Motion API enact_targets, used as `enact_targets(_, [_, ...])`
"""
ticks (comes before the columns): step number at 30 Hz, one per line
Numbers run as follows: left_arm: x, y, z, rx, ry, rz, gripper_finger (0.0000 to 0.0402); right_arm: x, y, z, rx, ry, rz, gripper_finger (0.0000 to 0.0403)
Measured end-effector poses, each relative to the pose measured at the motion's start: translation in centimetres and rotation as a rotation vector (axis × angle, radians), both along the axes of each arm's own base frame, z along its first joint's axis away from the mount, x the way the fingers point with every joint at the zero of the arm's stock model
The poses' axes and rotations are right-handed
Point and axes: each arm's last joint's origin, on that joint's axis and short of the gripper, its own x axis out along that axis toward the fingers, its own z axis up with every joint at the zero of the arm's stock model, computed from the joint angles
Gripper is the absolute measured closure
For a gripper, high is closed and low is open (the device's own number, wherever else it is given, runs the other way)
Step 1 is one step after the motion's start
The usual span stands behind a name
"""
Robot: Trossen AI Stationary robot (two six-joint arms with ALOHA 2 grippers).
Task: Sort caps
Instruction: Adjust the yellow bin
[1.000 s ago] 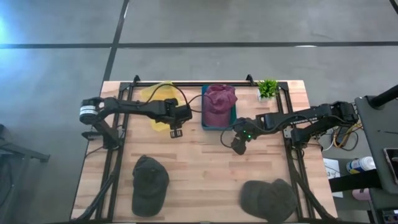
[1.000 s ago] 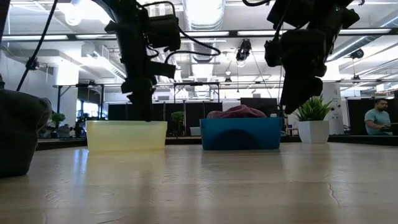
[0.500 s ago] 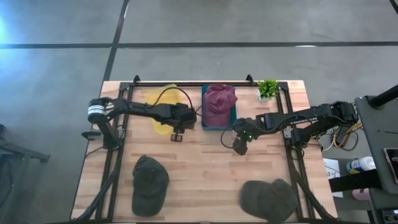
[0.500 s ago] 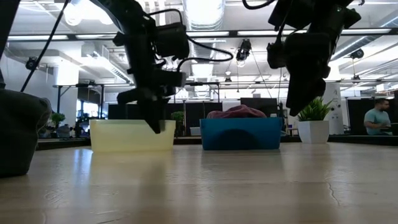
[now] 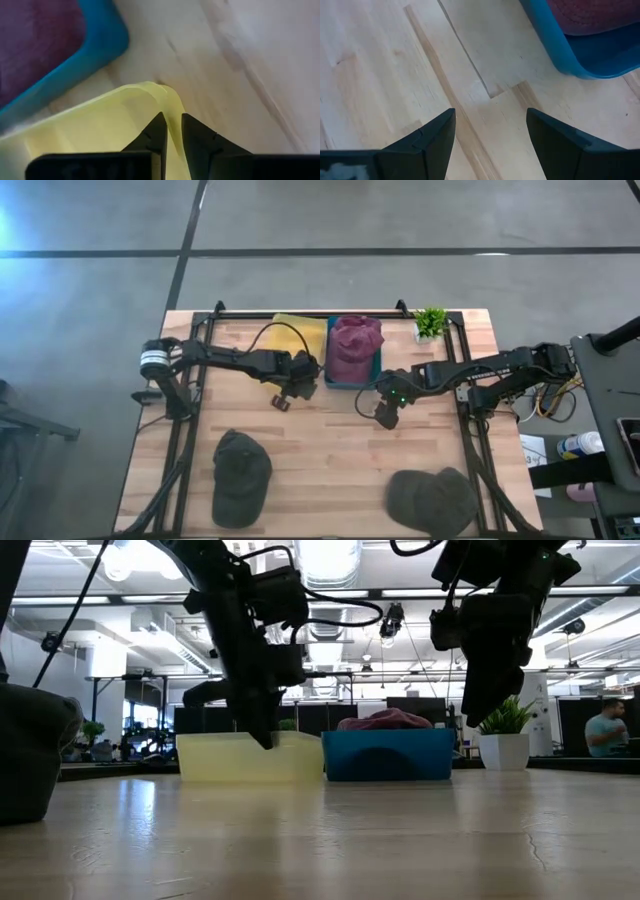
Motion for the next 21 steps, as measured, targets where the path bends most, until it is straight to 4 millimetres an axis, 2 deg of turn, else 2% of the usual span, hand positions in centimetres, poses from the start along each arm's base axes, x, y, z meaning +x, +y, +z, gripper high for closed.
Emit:
enact_targets(15, [1.6,0.4,1.3,-0.16,-0.165,0.375,0.0358,0.0,-0.1,0.0,-0.019,-0.001,-0.009,0.0165])
enact_targets(21, [2.6,0.4,1.7,-0.183,-0.234,0.391,0.0358,0.0,-0.1,0.0,-0.017,-0.001,-0.013,0.0165])
